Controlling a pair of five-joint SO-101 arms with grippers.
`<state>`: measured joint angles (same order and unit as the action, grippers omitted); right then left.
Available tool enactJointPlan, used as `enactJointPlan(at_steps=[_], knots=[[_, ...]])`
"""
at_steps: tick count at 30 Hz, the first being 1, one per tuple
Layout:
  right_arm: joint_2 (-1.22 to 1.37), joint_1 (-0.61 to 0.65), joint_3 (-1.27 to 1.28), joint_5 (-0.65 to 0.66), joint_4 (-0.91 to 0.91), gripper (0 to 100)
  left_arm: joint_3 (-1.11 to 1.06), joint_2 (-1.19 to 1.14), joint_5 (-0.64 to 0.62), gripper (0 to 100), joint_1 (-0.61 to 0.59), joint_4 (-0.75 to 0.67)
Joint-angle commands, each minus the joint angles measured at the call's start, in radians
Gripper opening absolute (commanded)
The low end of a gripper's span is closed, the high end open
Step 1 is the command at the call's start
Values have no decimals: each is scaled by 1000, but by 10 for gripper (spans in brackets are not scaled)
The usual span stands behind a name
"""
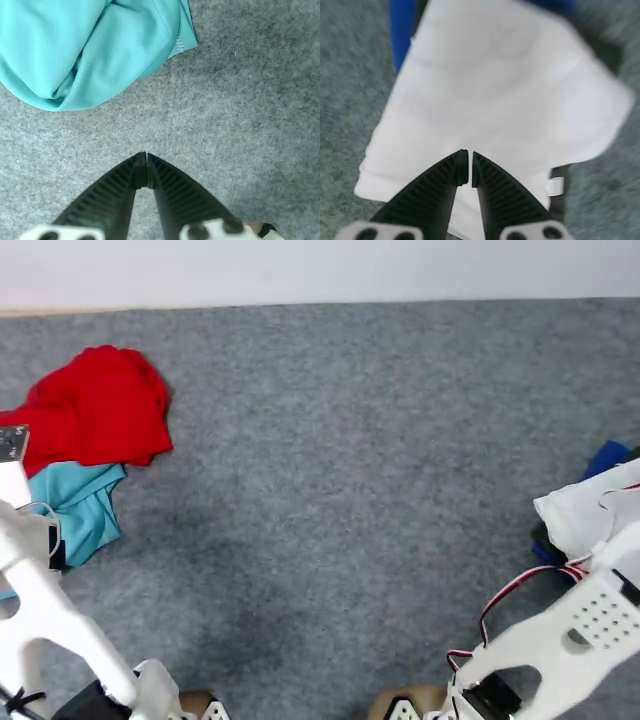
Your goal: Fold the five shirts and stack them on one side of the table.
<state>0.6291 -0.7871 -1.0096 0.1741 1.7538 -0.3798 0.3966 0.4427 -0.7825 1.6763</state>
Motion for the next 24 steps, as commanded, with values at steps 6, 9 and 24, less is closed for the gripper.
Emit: enactJointPlan(at_steps=[6, 9, 24], knots=[[15, -125, -5, 213, -236, 11, 28, 31, 5, 7, 0, -9], [124, -183, 2, 276, -341, 11, 28, 31, 5, 7, 0, -9], [262, -168, -422, 414, -263, 10, 28, 31, 5, 7, 0, -9]])
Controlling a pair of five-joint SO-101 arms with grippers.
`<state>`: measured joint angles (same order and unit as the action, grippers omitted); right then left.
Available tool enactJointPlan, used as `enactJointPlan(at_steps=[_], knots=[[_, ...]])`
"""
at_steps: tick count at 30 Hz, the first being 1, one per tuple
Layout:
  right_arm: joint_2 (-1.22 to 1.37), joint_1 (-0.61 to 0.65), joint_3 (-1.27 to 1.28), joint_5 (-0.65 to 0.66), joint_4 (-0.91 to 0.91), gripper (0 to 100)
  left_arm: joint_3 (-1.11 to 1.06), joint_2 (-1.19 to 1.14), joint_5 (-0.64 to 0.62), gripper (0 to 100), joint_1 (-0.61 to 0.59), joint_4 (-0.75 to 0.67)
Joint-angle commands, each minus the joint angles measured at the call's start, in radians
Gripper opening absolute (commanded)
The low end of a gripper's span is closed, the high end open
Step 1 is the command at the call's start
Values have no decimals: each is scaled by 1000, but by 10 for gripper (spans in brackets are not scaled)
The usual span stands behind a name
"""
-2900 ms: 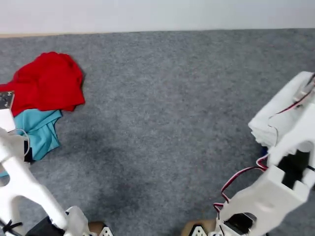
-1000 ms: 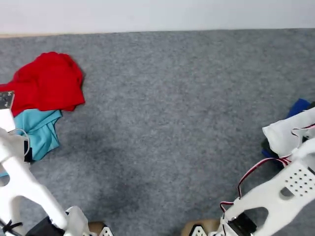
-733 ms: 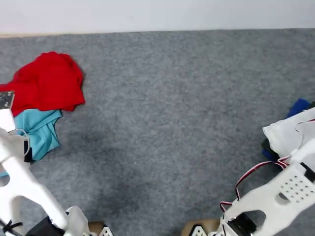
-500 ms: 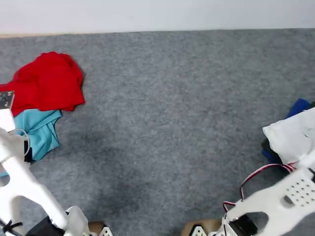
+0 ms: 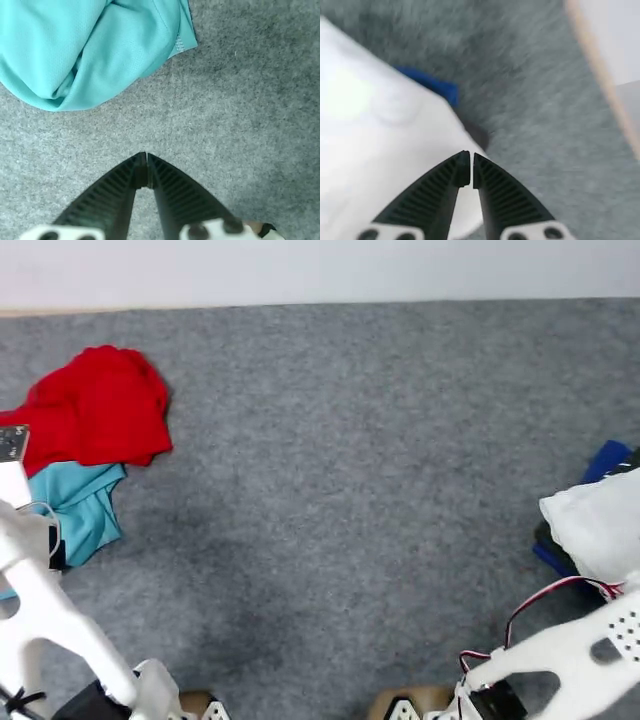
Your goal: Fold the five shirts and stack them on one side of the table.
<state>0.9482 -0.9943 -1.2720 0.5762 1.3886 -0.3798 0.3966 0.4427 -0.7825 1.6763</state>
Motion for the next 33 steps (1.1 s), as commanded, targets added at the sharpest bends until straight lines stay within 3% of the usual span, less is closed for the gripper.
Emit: enactJointPlan(at_steps=[1, 6, 18, 25, 33], knots=[[-58, 54, -190, 12, 153, 10, 28, 31, 5, 7, 0, -9], [-54, 150, -233, 11, 404, 10, 28, 31, 5, 7, 0, -9], [-48, 278, 130, -305, 407, 10, 28, 31, 3, 7, 0, -9], [-33, 397, 259, -322, 367, 10, 28, 31, 3, 7, 0, -9], [-200, 387, 187, -322, 409, 10, 30, 31, 3, 7, 0, -9]])
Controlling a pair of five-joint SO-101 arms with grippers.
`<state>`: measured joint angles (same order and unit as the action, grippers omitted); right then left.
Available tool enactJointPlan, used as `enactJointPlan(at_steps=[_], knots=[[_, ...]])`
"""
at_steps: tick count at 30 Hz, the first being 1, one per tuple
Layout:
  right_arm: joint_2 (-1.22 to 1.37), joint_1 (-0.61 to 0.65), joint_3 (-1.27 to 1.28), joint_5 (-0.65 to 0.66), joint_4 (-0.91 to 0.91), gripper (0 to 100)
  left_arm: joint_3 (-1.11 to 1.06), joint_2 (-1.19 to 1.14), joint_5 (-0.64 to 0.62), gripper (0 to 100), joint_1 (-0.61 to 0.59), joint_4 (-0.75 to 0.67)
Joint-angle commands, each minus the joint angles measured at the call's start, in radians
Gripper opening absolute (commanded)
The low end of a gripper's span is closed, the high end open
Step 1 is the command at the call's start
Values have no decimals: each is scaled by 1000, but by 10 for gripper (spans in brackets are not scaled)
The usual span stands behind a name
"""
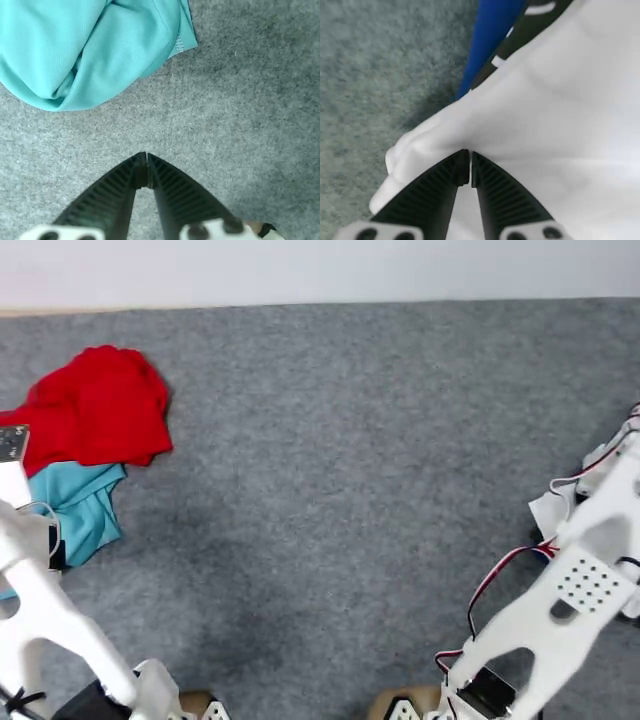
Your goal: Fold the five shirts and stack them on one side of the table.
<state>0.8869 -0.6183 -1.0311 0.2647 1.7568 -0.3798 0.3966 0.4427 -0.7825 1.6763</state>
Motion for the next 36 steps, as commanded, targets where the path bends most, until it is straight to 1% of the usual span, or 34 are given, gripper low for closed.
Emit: enactJointPlan(at_steps=[1, 3, 6, 11, 13, 17, 19, 21, 25, 28, 30, 31, 33, 36], knots=[[-165, 13, -51, -11, 42, 10, 28, 31, 3, 7, 0, -11], [-220, 21, -5, -11, 42, 10, 28, 28, 3, 7, 0, -14], [-271, 71, 117, -11, 41, 10, 28, 25, 3, 7, 0, -17], [-278, 153, 313, -11, 35, 10, 30, 25, 5, 7, 0, -17], [-259, 174, 367, -11, -8, 10, 31, 25, 5, 7, 0, -17], [-185, 213, 390, -12, -101, 10, 31, 26, 5, 7, 0, -17], [-180, 226, 364, -15, -97, 10, 31, 29, 5, 7, 0, -17], [-205, 229, 315, -52, -53, 10, 33, 31, 5, 7, 0, -17], [-292, 248, 219, -132, 41, 10, 36, 31, 5, 7, 2, -11], [-398, 266, 265, -201, 42, 10, 79, 32, -5, 7, -5, -8], [-493, 268, 319, -233, 41, 10, 131, 32, -57, 8, -6, -8], [-544, 274, 345, -232, 41, 10, 159, 32, -80, 9, -6, -8], [-642, 295, 414, -181, 41, 10, 206, 21, -80, 24, -5, -6], [-777, 317, 565, -141, 41, 16, 214, -12, 20, 109, -2, -17]])
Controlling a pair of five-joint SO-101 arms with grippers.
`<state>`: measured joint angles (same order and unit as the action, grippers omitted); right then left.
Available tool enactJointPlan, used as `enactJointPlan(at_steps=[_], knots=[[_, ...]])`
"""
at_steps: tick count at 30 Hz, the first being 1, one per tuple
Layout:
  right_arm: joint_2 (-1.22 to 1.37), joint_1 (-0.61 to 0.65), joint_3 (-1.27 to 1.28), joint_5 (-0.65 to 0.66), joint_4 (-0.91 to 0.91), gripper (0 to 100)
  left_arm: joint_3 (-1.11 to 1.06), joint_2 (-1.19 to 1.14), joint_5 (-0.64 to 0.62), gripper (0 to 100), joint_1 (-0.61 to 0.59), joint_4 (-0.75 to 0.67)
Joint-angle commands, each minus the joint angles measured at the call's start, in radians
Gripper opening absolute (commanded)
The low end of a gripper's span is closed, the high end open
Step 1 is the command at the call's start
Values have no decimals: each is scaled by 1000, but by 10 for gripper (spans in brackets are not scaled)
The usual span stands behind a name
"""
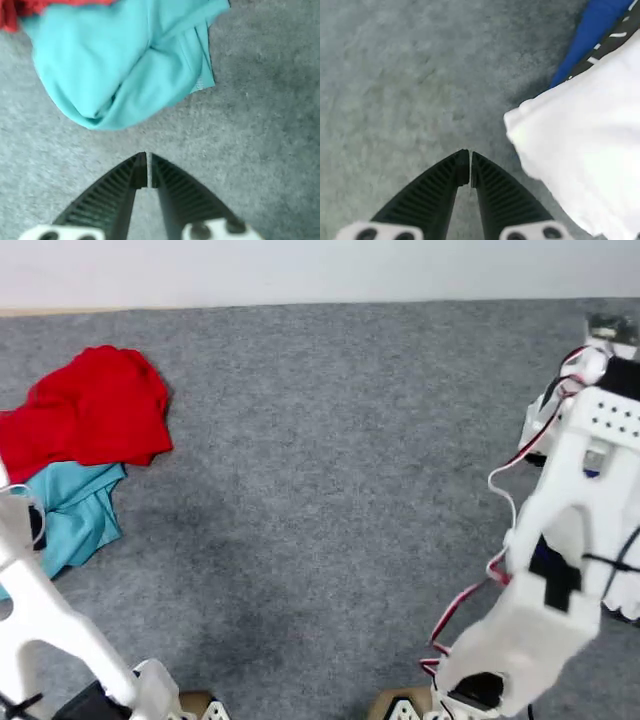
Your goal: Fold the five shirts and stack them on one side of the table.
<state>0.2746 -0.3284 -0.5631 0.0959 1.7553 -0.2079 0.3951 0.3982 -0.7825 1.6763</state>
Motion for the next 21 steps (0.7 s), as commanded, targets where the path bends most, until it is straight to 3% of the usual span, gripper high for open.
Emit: enactJointPlan(at_steps=[1, 4, 8, 14, 21], knots=[[-205, 28, 160, 32, 42, 24, 42, -34, 95, 132, -5, -20], [-303, 22, 365, 32, 42, 125, 47, -117, 178, 169, -37, -46], [-415, -45, 583, 32, 41, 236, 48, -284, 282, 187, -87, -183], [-519, -163, 680, 87, 41, 236, 67, -511, 408, 193, -124, -459], [-624, -223, 752, 110, 41, 236, 154, -763, 459, 195, -130, -674]])
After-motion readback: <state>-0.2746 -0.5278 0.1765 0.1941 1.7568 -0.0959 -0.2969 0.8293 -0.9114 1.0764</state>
